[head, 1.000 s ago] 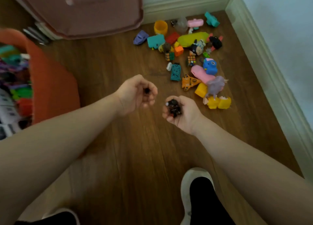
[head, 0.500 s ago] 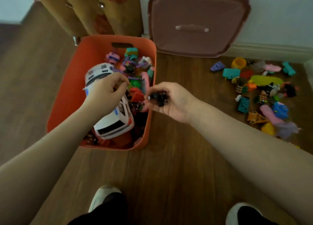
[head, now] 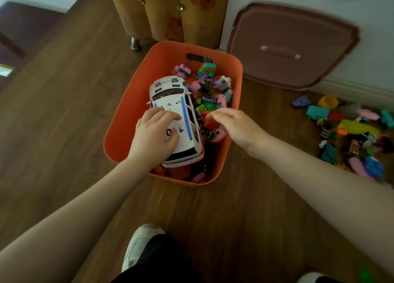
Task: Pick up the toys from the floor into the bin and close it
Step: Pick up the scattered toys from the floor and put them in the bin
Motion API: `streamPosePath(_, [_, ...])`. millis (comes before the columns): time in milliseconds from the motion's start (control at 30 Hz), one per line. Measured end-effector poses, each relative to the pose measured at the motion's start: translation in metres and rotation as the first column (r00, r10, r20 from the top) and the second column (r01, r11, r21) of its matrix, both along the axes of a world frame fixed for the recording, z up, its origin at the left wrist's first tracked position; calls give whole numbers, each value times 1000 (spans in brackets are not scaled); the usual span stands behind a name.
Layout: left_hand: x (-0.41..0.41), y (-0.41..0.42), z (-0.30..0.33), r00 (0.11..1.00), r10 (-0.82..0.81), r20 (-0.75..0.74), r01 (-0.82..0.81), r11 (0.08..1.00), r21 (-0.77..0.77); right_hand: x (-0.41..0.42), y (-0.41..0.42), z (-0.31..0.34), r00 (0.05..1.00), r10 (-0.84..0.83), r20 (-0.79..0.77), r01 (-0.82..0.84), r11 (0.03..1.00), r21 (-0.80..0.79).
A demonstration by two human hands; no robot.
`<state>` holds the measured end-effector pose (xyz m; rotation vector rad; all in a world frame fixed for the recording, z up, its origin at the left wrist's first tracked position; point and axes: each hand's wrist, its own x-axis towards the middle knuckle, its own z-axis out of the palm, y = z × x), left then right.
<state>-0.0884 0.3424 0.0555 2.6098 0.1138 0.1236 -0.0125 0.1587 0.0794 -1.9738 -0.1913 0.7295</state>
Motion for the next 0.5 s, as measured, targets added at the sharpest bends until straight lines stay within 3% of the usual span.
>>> streamPosePath(133, [7,-33,7,983,-185,8,185,982,-26,10,-40,2,996,-84,26,82,993,88])
streamPosePath(300, [28,-100,14,875,-485,-13,485,875,10,12,-116,-4,965,-262,6,262,965,18])
streamPosePath(400, [45,-164,19,671,-722,-167,734,679,12,-1,-186,-11,919,-390,-52,386,920,-72])
streamPosePath(500, [59,-231,17,453,-823,-342,877,481,6,-22,-260,-23,844,-520,-134,507,854,-117])
